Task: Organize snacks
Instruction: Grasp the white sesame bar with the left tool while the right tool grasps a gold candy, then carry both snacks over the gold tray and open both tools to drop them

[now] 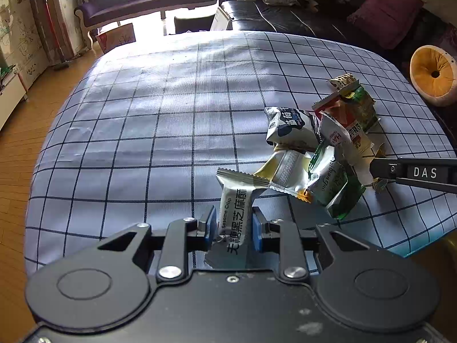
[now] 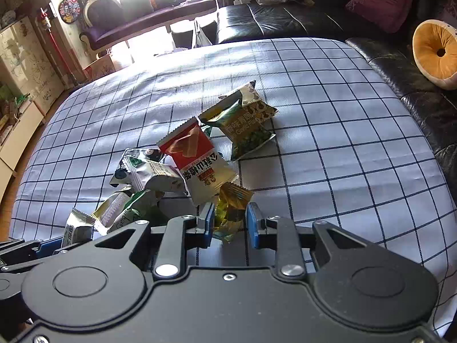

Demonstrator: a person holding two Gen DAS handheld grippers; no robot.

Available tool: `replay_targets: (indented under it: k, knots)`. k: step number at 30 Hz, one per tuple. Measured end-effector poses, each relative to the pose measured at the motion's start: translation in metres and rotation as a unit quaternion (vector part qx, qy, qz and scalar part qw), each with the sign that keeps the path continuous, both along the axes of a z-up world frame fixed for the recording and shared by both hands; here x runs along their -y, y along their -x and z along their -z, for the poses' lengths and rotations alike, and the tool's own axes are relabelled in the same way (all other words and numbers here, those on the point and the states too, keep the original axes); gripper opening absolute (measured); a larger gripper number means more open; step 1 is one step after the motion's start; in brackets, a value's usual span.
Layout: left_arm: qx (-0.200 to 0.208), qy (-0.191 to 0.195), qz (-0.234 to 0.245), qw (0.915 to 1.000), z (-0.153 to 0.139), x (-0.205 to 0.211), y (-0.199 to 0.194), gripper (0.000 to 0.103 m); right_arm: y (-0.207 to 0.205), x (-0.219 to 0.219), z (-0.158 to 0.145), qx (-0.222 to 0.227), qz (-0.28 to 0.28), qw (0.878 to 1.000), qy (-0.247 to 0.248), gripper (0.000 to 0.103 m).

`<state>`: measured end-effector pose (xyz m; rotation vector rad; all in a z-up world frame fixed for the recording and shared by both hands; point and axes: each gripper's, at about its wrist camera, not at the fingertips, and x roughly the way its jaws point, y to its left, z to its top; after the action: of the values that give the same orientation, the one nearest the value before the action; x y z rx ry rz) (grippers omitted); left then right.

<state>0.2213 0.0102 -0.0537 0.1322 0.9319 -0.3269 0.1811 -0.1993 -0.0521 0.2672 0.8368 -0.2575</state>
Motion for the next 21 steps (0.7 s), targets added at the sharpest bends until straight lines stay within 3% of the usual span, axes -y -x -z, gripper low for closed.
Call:
replay_targets:
  k: [7,8,9,14,21]
  knots:
    - [0.005,0.000,-0.001,1.0000,0.001,-0.001,0.000,0.035,-0.006,-0.002,0.010,-0.017,-0.008,1.000,-0.009,0.035]
    - [0.005,0.002,-0.001,1.0000,0.001,-0.001,0.000,0.032,-0.005,-0.003,0.010,-0.015,-0.009,1.000,-0.006,0.035]
    - [0.005,0.004,0.001,1.0000,0.001,-0.002,0.001,0.021,-0.004,-0.003,0.010,-0.013,-0.011,1.000,-0.003,0.034]
    - [0.003,0.011,-0.009,0.9999,-0.003,-0.004,0.002,0.020,0.000,-0.005,0.006,-0.005,-0.025,1.000,0.013,0.030]
    - [0.028,0.030,-0.033,0.9986,-0.040,-0.018,0.017,0.020,0.026,-0.001,-0.025,0.030,-0.009,0.999,0.015,0.030]
